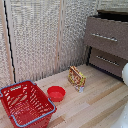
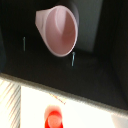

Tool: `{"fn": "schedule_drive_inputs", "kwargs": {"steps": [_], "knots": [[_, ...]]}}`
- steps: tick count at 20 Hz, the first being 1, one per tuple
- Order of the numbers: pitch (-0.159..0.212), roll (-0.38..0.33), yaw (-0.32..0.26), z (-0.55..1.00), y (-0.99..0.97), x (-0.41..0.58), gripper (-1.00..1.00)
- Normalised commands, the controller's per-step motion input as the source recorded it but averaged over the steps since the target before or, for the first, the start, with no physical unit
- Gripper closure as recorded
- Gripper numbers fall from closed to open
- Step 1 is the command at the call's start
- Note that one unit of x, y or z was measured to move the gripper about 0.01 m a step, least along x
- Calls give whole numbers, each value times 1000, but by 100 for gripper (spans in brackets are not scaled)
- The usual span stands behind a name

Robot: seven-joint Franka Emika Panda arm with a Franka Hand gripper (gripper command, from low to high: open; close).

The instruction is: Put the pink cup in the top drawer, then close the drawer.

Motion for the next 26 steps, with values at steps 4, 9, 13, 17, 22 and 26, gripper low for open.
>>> {"fn": "schedule_drive_inputs", "kwargs": {"steps": [4, 9, 13, 17, 22, 26], "knots": [[105, -254, 249, 0, 0, -91, -100], [233, -230, 225, 0, 75, -163, -100], [255, -275, 178, -47, 131, -209, -100], [244, -314, 161, -89, 105, -242, -100], [222, -331, 134, -128, 157, -154, -100], [189, -327, 132, -231, 209, -39, -100]]}}
